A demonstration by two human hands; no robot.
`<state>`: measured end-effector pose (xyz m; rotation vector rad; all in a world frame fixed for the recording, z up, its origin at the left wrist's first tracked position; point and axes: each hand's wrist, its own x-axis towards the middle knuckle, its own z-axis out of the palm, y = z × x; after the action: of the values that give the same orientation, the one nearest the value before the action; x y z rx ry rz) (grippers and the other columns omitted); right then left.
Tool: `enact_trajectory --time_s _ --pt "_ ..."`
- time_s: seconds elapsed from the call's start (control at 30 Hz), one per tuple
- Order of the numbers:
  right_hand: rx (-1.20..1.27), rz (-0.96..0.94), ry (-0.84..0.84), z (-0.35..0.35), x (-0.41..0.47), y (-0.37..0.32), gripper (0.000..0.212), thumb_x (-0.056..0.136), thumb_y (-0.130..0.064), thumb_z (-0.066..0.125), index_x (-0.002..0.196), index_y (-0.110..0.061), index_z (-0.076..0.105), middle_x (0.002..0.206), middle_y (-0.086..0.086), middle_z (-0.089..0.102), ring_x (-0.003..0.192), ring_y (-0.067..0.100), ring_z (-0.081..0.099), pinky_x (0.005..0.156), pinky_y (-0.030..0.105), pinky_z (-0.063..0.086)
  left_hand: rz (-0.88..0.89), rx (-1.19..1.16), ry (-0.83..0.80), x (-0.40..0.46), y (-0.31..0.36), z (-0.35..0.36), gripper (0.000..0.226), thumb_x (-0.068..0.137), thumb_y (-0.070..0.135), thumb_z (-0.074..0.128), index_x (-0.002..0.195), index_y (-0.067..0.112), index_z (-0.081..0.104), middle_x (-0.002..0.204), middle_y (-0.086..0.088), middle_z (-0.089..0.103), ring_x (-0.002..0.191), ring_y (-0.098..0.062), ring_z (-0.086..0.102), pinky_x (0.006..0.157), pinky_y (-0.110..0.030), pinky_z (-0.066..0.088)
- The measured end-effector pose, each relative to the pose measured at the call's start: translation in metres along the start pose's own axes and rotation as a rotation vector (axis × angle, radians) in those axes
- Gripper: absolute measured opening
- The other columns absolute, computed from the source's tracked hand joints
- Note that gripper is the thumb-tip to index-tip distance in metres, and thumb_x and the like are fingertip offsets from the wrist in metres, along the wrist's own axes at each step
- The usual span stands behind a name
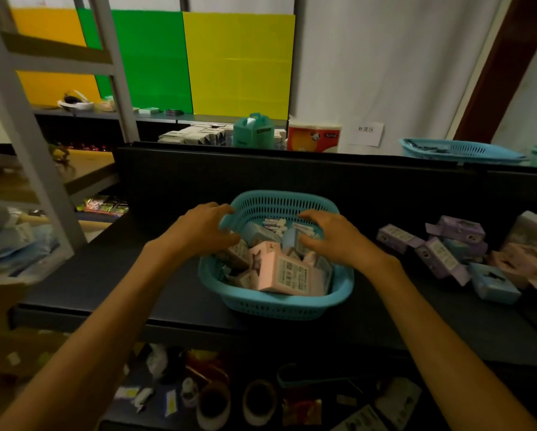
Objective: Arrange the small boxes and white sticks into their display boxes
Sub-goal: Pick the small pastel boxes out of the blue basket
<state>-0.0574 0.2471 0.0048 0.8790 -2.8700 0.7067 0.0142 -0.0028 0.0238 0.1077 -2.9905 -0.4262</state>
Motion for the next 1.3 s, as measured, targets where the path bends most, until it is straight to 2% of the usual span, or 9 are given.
enact_trajectory --time_s 0.2,0.33,0.43,0.57,0.73,0.9,1.03,1.17,1.3 --pt "-0.008 0.044 -0.090 0.001 0.005 -0.003 0.055 0.087 -0.024 0.064 0.138 -0.028 0.044 0.136 0.000 0.052 0.117 0.013 0.052 0.097 0.029 0.045 0.062 -0.136 -0.130 0.014 -0.013 0.009 0.066 0.082 0.035 0.067 0.140 0.029 0.036 0.130 -0.002 0.051 0.093 -0.010 0.056 0.076 -0.025 0.053" --pt "0.031 0.050 -0.178 0.001 0.010 -0.003 0.055 0.087 -0.020 0.065 0.137 -0.030 0.044 0.133 -0.002 0.052 0.103 0.007 0.054 0.083 0.019 0.045 0.077 -0.219 -0.247 0.017 -0.020 0.004 0.075 0.076 0.034 0.074 0.140 0.032 0.036 0.131 0.001 0.048 0.098 -0.009 0.054 0.078 -0.023 0.051" --pt "0.022 0.049 -0.257 0.001 0.018 -0.005 0.063 0.085 -0.019 0.066 0.141 -0.030 0.040 0.137 -0.002 0.048 0.109 0.010 0.052 0.087 0.022 0.046 0.097 -0.207 -0.322 0.018 -0.024 0.007 0.079 0.069 0.033 0.080 0.136 0.034 0.038 0.123 0.007 0.052 0.096 -0.005 0.055 0.075 -0.021 0.051" --pt "0.000 0.064 -0.309 0.005 0.025 -0.001 0.068 0.083 -0.021 0.068 0.142 -0.034 0.037 0.138 0.001 0.046 0.116 0.016 0.051 0.093 0.028 0.047 0.129 -0.206 -0.239 0.026 -0.022 0.015 0.082 0.066 0.032 0.082 0.137 0.033 0.039 0.116 0.009 0.056 0.097 -0.007 0.058 0.079 -0.024 0.054" --pt "0.021 0.024 -0.297 0.003 0.030 0.006 0.064 0.083 -0.020 0.069 0.139 -0.031 0.041 0.135 -0.002 0.046 0.112 0.010 0.048 0.089 0.023 0.043 0.165 -0.143 -0.146 0.037 -0.007 0.026 0.090 0.064 0.032 0.083 0.139 0.035 0.034 0.131 0.004 0.048 0.111 -0.014 0.053 0.088 -0.029 0.051" --pt "0.068 -0.015 -0.255 0.001 0.033 0.012 0.052 0.079 -0.023 0.073 0.125 -0.029 0.048 0.118 -0.009 0.051 0.107 0.008 0.053 0.078 0.017 0.043 0.210 -0.139 -0.153 0.047 0.010 0.030 0.079 0.071 0.038 0.077 0.139 0.037 0.035 0.137 0.005 0.045 0.119 -0.014 0.046 0.094 -0.032 0.041" --pt "0.149 -0.023 -0.254 -0.008 0.030 0.018 0.049 0.078 -0.028 0.074 0.119 -0.035 0.049 0.112 -0.014 0.053 0.102 0.005 0.055 0.079 0.020 0.047 0.229 -0.125 -0.231 0.053 0.019 0.035 0.066 0.080 0.037 0.070 0.136 0.041 0.037 0.139 0.006 0.041 0.124 -0.015 0.040 0.099 -0.035 0.035" --pt "0.142 -0.057 -0.299 -0.011 0.025 0.022 0.051 0.082 -0.025 0.070 0.119 -0.050 0.045 0.117 -0.014 0.050 0.105 0.004 0.051 0.089 0.027 0.046 0.226 -0.137 -0.307 0.059 0.021 0.038 0.054 0.084 0.036 0.065 0.131 0.046 0.039 0.120 0.012 0.044 0.106 -0.007 0.040 0.087 -0.029 0.034" --pt "0.150 -0.094 -0.232 -0.010 0.021 0.021 0.041 0.083 -0.023 0.069 0.116 -0.040 0.053 0.107 -0.023 0.046 0.097 -0.003 0.049 0.080 0.018 0.044 0.215 -0.202 -0.264 0.063 0.019 0.041 0.050 0.084 0.036 0.065 0.128 0.047 0.043 0.111 0.012 0.045 0.098 -0.007 0.048 0.080 -0.025 0.041"
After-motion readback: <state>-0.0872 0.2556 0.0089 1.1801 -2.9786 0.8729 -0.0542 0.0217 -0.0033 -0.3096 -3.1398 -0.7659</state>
